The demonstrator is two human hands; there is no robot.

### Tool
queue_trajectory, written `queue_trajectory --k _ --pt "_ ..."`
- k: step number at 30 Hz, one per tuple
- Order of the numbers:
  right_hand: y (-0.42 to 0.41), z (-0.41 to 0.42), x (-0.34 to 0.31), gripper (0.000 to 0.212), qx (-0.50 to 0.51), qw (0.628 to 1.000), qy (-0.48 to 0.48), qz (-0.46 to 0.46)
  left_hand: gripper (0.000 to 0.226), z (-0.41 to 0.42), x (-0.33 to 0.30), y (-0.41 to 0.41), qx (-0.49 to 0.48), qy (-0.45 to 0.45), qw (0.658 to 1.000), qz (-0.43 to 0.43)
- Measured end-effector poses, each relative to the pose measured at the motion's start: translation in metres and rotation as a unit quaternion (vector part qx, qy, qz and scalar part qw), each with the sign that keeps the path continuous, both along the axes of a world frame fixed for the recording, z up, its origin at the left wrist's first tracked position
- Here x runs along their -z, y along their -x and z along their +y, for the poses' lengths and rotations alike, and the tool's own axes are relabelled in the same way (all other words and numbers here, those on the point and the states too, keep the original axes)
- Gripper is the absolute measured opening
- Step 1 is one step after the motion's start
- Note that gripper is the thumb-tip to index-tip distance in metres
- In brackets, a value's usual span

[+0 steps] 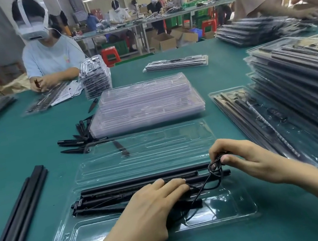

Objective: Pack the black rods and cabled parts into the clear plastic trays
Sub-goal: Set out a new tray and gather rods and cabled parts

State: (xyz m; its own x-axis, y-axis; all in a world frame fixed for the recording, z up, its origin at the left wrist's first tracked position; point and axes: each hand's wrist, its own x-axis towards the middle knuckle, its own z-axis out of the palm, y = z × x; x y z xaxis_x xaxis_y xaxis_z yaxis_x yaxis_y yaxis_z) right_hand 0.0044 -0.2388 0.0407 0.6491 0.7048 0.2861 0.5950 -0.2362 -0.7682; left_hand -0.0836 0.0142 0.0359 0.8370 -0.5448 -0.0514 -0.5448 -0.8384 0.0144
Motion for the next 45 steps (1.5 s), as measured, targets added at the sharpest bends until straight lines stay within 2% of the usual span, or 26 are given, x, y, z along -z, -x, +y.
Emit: queue_trajectory --k 3,9,14,17,20,22,29,33,35,37,40,41,43,45 --pt "0.000 -0.001 -0.002 0.018 0.003 1.000 -0.016 0.007 0.084 -0.001 -0.006 -0.001 0.002 -0.032 0.999 -0.023" --pt "0.000 -0.005 -0.005 0.037 -0.002 0.999 -0.019 -0.034 0.090 -0.014 -0.001 -0.004 0.003 -0.036 0.999 -0.024" --pt "0.009 -0.011 -0.004 0.022 0.016 0.999 0.002 -0.033 0.089 -0.013 0.003 -0.007 -0.002 -0.032 0.999 -0.023" --pt "0.021 -0.013 0.006 0.019 0.063 0.995 0.017 -0.076 0.093 -0.009 0.003 -0.003 -0.034 0.023 0.999 -0.008" --pt "0.035 -0.014 0.016 0.030 0.173 0.978 0.000 -0.120 0.069 -0.012 0.004 0.005 -0.030 0.034 0.997 -0.057" --pt "0.043 -0.013 0.019 0.031 0.199 0.972 0.003 -0.128 0.051 -0.016 0.008 0.007 -0.021 0.049 0.995 -0.087" --pt "0.051 0.008 0.032 0.029 0.083 0.993 0.068 -0.046 0.044 -0.016 0.012 0.006 -0.043 0.048 0.992 -0.112" --pt "0.049 0.018 0.034 0.035 0.117 0.988 0.095 -0.044 0.051 -0.019 0.010 0.007 -0.090 0.095 0.991 -0.030" --pt "0.053 0.023 0.034 0.033 0.139 0.983 0.110 -0.045 0.057 -0.018 0.017 0.006 -0.099 0.105 0.988 -0.047" --pt "0.057 0.028 0.033 0.020 0.168 0.979 0.107 -0.050 0.053 -0.019 0.015 0.007 -0.096 0.090 0.990 -0.053" --pt "0.059 0.028 0.030 0.044 0.207 0.973 0.103 -0.020 0.043 -0.022 0.013 0.009 -0.073 0.053 0.992 -0.085" --pt "0.060 0.027 0.030 0.045 0.219 0.967 0.125 -0.048 0.042 -0.022 0.015 0.009 -0.055 0.047 0.992 -0.101" --pt "0.064 0.026 0.030 0.031 0.252 0.937 0.157 -0.183 0.041 -0.021 0.018 0.008 -0.022 0.027 0.992 -0.120" --pt "0.072 0.028 0.032 0.033 0.269 0.905 0.168 -0.282 0.041 -0.021 0.017 0.008 -0.013 0.020 0.992 -0.123"
